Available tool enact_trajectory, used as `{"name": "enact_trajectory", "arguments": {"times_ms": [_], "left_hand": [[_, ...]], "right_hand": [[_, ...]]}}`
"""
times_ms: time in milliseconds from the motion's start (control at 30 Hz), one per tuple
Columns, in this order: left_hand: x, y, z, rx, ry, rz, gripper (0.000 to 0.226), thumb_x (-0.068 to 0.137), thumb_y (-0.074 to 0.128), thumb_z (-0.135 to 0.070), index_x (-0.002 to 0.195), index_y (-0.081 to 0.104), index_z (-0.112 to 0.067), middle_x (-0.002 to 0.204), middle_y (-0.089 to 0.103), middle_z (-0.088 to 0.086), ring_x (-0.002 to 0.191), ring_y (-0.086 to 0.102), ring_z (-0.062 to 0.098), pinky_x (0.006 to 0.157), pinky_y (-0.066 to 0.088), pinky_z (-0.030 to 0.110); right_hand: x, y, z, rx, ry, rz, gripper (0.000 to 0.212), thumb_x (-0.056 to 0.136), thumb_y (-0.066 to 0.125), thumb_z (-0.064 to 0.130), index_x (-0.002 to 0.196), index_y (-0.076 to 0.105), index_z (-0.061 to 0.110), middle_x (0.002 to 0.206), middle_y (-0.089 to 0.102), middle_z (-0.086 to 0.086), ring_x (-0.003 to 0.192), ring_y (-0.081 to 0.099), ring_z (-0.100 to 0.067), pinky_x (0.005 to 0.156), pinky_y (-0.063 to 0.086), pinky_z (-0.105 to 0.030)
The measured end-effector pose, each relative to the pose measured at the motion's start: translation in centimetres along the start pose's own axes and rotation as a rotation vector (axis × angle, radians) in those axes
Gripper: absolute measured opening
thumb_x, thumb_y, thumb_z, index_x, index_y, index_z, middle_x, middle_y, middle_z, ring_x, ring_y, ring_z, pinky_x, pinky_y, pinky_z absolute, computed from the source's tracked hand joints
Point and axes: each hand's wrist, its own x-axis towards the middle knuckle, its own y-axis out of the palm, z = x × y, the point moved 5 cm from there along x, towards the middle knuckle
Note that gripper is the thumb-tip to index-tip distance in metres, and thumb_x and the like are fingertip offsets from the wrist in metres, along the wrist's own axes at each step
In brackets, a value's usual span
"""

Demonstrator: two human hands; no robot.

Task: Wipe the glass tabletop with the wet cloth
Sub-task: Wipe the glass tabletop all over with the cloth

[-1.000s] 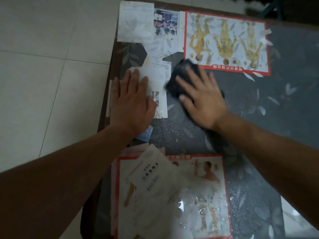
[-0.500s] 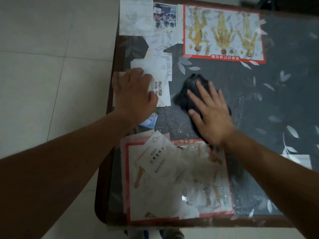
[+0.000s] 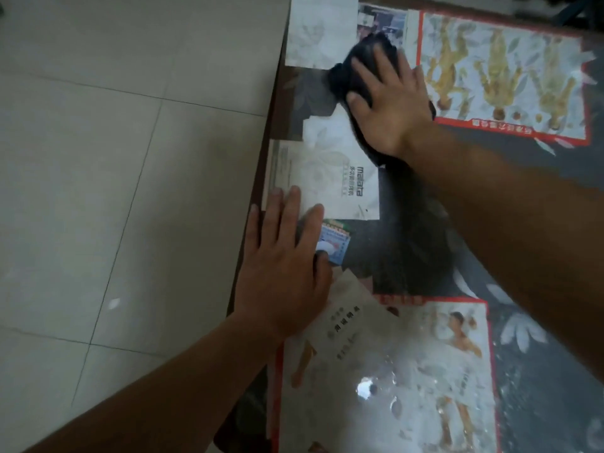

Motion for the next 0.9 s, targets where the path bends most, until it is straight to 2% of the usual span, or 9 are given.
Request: {"name": "enact_trajectory", "arguments": {"times_ms": [67,200,267,300,400,467,633,733,900], "left_hand": [[0.1,0.1,0.2,-0.003,0.005,-0.008,0.063,0.100,0.037,-0.045,0.157,0.032,-0.018,0.169,0.020,0.016,0.159,0.010,0.034,0.127,0.013,0.058],[-0.1,-0.2,0.1,0.001,0.008,0.011,0.063,0.100,0.038,-0.043,0.157,0.035,-0.016,0.169,0.021,0.016,0.158,0.011,0.034,0.126,0.014,0.059],[-0.1,-0.2,0.1,-0.001,0.011,0.019,0.064,0.100,0.039,-0.044,0.157,0.035,-0.017,0.169,0.020,0.016,0.159,0.009,0.034,0.125,0.014,0.060],[0.0,-0.1,0.1,-0.001,0.015,0.017,0.064,0.100,0.039,-0.044,0.158,0.033,-0.018,0.170,0.019,0.016,0.159,0.008,0.034,0.125,0.014,0.060],[0.1,0.1,0.3,0.016,0.013,0.018,0.065,0.100,0.038,-0.047,0.159,0.030,-0.019,0.170,0.017,0.016,0.160,0.004,0.033,0.126,0.011,0.060],[0.2,0.2,0.4,0.026,0.007,0.026,0.065,0.100,0.038,-0.047,0.159,0.030,-0.020,0.171,0.016,0.016,0.160,0.003,0.032,0.126,0.011,0.059],[-0.1,-0.2,0.3,0.030,-0.007,0.052,0.064,0.099,0.039,-0.045,0.158,0.038,-0.017,0.170,0.018,0.017,0.159,0.007,0.034,0.123,0.020,0.062],[0.1,-0.3,0.2,0.030,0.000,0.038,0.063,0.100,0.036,-0.047,0.158,0.037,-0.020,0.170,0.019,0.017,0.159,0.009,0.034,0.123,0.021,0.062],[0.3,0.0,0.2,0.033,-0.009,0.040,0.064,0.101,0.033,-0.050,0.160,0.027,-0.025,0.171,0.014,0.014,0.160,0.004,0.031,0.126,0.016,0.059]], "right_hand": [[-0.1,0.4,2.8,-0.015,-0.096,-0.012,0.061,0.101,0.020,0.056,0.159,0.016,0.036,0.169,0.004,-0.001,0.155,-0.006,-0.032,0.124,-0.004,-0.052],[-8.7,1.7,5.6,-0.033,-0.528,0.071,0.059,0.101,0.027,0.051,0.156,0.028,0.031,0.168,0.014,0.000,0.155,0.001,-0.032,0.124,0.002,-0.054],[-6.9,1.1,5.0,-0.056,-0.610,0.116,0.059,0.100,0.027,0.050,0.156,0.029,0.031,0.168,0.015,0.001,0.155,0.002,-0.031,0.124,0.002,-0.053],[-4.2,0.6,4.9,-0.063,-0.577,0.099,0.060,0.100,0.026,0.052,0.156,0.028,0.032,0.168,0.014,0.001,0.155,0.002,-0.031,0.124,0.002,-0.054],[4.1,-0.2,5.0,-0.062,-0.299,0.055,0.059,0.101,0.023,0.055,0.158,0.016,0.038,0.169,0.004,0.000,0.155,-0.005,-0.031,0.124,-0.003,-0.053],[5.0,0.2,5.8,-0.043,-0.234,0.033,0.061,0.101,0.021,0.055,0.158,0.014,0.037,0.169,0.003,-0.002,0.154,-0.007,-0.033,0.124,-0.003,-0.055],[-5.6,1.5,6.5,-0.001,-0.560,0.035,0.061,0.098,0.027,0.053,0.155,0.032,0.032,0.167,0.020,-0.002,0.154,0.005,-0.035,0.123,0.005,-0.056],[-3.0,0.8,5.5,-0.074,-0.635,0.089,0.061,0.098,0.027,0.054,0.155,0.031,0.034,0.167,0.019,0.000,0.155,0.005,-0.033,0.123,0.006,-0.055],[6.8,-0.6,2.9,-0.035,-0.208,0.017,0.063,0.100,0.020,0.059,0.158,0.013,0.038,0.169,0.002,-0.001,0.154,-0.007,-0.035,0.124,-0.003,-0.054]]}}
